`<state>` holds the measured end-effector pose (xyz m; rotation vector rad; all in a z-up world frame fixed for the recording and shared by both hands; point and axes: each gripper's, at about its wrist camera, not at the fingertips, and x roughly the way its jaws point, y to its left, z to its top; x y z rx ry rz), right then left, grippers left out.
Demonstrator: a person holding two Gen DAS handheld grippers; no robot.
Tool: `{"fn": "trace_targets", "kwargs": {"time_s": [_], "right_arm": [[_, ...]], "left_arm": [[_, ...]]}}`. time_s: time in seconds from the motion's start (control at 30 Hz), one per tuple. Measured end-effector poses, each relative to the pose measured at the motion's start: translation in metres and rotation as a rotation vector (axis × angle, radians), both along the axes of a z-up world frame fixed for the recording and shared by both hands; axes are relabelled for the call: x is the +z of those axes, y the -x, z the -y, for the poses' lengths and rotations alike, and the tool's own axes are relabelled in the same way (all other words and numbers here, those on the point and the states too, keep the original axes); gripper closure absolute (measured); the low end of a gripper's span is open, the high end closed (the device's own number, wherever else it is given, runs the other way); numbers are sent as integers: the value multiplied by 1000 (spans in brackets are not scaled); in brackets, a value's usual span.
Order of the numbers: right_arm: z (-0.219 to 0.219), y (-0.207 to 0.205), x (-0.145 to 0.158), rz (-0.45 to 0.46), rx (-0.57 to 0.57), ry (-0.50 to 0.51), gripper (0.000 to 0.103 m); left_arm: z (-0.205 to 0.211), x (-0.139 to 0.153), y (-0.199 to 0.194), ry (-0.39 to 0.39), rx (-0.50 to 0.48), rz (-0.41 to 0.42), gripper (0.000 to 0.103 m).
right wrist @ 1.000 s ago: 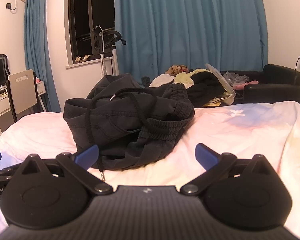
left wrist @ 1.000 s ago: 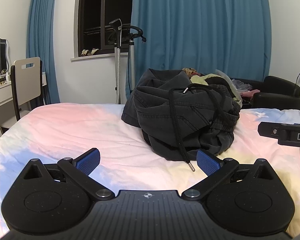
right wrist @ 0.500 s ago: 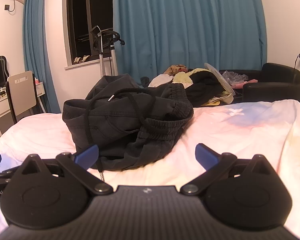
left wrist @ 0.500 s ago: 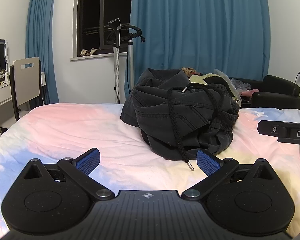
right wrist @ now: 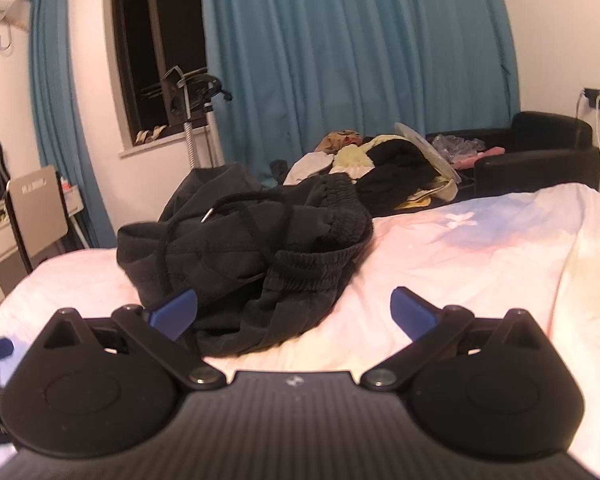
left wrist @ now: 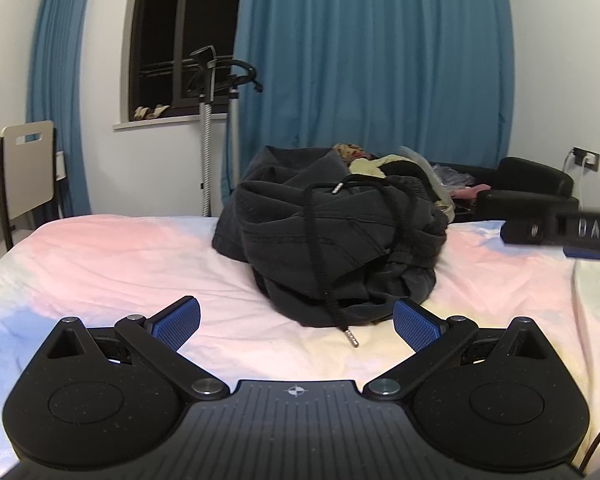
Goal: Fold clothes
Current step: 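Grasp the hoodie's ribbed cuff with the left gripper while the right gripper approaches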
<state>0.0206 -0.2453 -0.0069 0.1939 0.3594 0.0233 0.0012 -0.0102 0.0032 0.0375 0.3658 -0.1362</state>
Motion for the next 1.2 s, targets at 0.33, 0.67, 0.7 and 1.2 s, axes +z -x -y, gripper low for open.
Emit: {"fn": "trace_targets", "kwargs": {"time_s": [0.33,0.67,0.7,1.2], "right_arm": [[51,-16,9,-26,-14,-119,0],[108,-33,-13,-54,-84,-245,0],[113,-36,-17,-63,-90,-263,0],[151,-59,-58,-93,-130,-402,0]], "left_arm": [[70,-14,-61,-138,-247,-65,0],[156,-52,-173,-241,-349,-100,15],[162,-56,-184,-254,-342,-110,18],[183,-56,-189,-247,-359,-36,80]]}}
